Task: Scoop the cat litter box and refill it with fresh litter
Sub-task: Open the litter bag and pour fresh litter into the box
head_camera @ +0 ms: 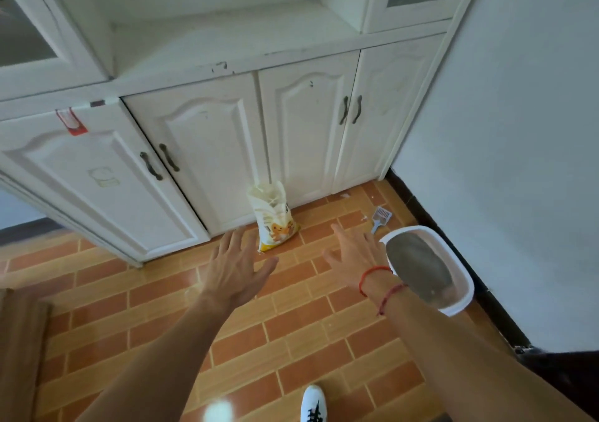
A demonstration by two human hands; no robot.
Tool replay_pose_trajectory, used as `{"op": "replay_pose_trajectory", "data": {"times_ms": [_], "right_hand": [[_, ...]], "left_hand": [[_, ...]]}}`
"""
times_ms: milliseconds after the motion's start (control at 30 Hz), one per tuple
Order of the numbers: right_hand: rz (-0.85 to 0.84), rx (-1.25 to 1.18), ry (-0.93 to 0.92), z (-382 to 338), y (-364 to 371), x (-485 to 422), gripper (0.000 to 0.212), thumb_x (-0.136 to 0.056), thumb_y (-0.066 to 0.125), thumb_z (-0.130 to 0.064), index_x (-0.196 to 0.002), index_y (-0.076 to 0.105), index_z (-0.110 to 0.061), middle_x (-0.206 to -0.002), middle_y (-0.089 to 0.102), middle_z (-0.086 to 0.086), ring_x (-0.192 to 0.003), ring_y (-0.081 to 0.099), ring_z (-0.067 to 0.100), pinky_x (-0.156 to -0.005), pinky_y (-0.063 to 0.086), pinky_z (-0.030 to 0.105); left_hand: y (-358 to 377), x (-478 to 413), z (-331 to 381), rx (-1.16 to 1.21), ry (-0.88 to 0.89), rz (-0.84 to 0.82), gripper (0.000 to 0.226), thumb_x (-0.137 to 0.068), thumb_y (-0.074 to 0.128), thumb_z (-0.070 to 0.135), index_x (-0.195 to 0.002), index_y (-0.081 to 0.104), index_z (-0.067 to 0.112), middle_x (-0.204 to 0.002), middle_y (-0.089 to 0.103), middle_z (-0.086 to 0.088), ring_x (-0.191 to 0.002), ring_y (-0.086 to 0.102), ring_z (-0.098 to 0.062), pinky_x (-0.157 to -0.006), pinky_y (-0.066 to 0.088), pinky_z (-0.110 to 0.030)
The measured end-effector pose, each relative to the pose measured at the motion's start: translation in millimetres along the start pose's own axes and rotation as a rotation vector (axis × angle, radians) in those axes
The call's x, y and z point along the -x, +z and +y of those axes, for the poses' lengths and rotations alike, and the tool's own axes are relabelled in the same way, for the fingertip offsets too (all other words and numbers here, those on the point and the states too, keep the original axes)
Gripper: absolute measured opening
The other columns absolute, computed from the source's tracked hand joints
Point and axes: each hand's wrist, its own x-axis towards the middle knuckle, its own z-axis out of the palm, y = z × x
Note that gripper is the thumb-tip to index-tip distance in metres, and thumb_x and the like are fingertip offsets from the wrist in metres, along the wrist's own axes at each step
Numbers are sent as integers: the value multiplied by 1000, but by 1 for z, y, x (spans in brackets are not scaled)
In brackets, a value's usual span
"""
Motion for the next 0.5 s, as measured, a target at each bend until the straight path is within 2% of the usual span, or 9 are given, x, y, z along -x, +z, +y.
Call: {"op": "replay_pose_trajectory", "data": {"times_ms": [167, 333, 500], "right_hand": [[-61, -4, 3, -2, 0, -61, 63, -91, 39, -55, -147, 25, -32, -142, 42, 11, -127, 40, 35, -103, 34, 51], [-69, 24, -6, -8, 5, -124, 64, -90, 41, -56, -147, 27, -30, -136, 46, 10, -123, 43, 34, -97, 37, 49], [-144, -3, 56, -23, 14, -202, 67, -90, 45, -54, -149, 23, -30, -141, 41, 12, -126, 41, 36, -99, 35, 51]], "left_hand": [[8, -52, -9, 31, -22, -4, 78, -83, 28, 69, -137, 48, 16, -143, 49, -9, -134, 43, -31, -104, 41, -47], [22, -114, -31, 43, -35, -57, 79, -82, 26, 70, -139, 45, 18, -145, 46, -6, -135, 39, -29, -105, 40, -45], [45, -189, -58, 102, -41, -103, 78, -82, 30, 69, -137, 48, 17, -141, 49, -6, -131, 43, -29, -102, 42, -46]]}}
